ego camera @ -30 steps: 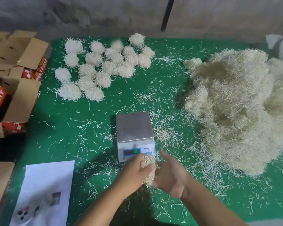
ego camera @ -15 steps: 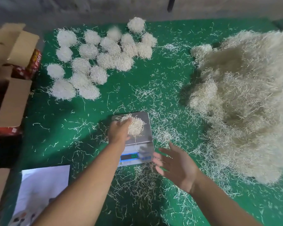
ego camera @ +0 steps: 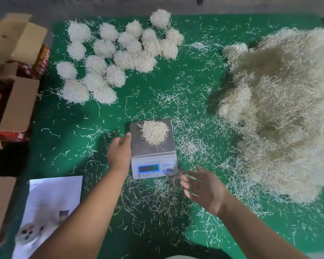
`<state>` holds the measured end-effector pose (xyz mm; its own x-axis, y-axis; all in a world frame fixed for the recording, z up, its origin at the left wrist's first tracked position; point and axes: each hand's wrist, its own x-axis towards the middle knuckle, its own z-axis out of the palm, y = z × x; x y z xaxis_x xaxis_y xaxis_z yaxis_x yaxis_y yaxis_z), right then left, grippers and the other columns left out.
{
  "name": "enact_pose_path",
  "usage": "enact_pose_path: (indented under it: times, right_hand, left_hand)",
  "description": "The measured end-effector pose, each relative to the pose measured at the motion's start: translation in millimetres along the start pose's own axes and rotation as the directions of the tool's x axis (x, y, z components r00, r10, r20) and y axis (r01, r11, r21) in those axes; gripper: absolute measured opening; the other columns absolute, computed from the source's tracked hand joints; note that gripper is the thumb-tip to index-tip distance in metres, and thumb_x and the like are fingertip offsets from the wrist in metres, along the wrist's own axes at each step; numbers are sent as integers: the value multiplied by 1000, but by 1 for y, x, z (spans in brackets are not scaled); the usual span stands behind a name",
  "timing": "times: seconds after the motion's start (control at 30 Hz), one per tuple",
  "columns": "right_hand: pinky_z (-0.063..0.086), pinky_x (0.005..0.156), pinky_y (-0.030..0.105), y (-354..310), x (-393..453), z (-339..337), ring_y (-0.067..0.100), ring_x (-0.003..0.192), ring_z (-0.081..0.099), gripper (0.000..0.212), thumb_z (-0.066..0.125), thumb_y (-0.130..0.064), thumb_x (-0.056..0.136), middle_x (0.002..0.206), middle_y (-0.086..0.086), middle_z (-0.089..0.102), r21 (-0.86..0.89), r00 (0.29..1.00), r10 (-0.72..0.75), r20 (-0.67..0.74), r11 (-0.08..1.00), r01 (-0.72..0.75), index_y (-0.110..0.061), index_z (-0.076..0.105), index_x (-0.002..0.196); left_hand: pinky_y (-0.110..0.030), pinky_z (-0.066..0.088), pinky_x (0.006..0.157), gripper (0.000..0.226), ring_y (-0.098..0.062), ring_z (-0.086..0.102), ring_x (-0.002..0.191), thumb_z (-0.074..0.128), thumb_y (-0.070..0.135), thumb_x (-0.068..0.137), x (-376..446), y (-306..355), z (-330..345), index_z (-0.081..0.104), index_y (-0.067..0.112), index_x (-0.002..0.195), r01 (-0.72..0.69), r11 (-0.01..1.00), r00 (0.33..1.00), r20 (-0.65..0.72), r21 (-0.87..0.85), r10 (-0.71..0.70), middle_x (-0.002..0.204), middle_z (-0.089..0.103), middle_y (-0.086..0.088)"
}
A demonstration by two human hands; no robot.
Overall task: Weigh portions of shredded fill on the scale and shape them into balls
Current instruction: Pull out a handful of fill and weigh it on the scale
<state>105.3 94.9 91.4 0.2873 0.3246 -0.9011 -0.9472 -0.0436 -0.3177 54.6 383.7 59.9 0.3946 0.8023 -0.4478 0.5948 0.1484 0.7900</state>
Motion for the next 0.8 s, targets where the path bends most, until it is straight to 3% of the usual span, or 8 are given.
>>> enact_pose_path:
  times: [0.1, 0.2, 0.37, 0.5, 0.63, 0.8]
  right_hand:
    - [53, 95, 44, 11, -4, 3, 29, 108, 72, 47, 50, -46, 110, 123, 16, 77, 6, 1000, -5, -18, 1000, 5, -8, 62, 135]
    - [54, 98, 44, 24, -8, 6, 29, 112, 71, 46, 49, -45, 111, 122, 14, 77, -35, 1000, -15, -27, 999, 15, -8, 63, 135]
    - [57, 87, 41, 46, -14, 3, 29, 105, 71, 48, 54, -45, 108, 126, 16, 75, -40, 999, -29, -19, 999, 28, -7, 63, 136]
    - [59, 80, 40, 52, -19, 0, 27, 99, 74, 46, 57, -43, 107, 125, 16, 76, -40, 999, -38, -23, 999, 37, -8, 62, 137]
    - [57, 80, 40, 54, -21, -3, 27, 98, 73, 44, 55, -41, 108, 125, 16, 76, -38, 998, -50, -27, 998, 49, -8, 62, 137]
    - [57, 85, 41, 60, -25, -6, 28, 101, 73, 43, 56, -41, 109, 124, 15, 76, -20, 998, -58, -36, 998, 57, -7, 62, 136]
  left_hand:
    - [-37, 46, 72, 33, -21, 56, 75, 58, 41, 103, -15, -17, -22, 67, 10, 93, -1, 998, 998, -59, -66, -3, 89, 69, -4]
    - [-35, 48, 72, 21, -18, 60, 73, 58, 33, 104, -29, -35, -40, 69, 19, 95, 18, 996, 996, -88, -93, -26, 93, 74, 2]
    - [-35, 46, 72, 19, -19, 61, 75, 59, 32, 103, -43, -61, -61, 69, 22, 91, 33, 996, 995, -90, -80, -41, 90, 73, 2]
    - [-34, 46, 74, 15, -18, 62, 78, 61, 31, 102, -52, -65, -67, 72, 22, 98, 43, 992, 996, -77, -119, -52, 91, 73, 4]
    - [-32, 45, 68, 15, -14, 60, 74, 60, 29, 103, -59, -65, -67, 71, 23, 96, 25, 990, 998, -58, -139, -33, 91, 72, 4]
    - [-36, 50, 77, 14, -16, 64, 81, 60, 29, 102, -64, -65, -65, 71, 24, 94, 19, 989, 999, -37, -148, -24, 92, 72, 3]
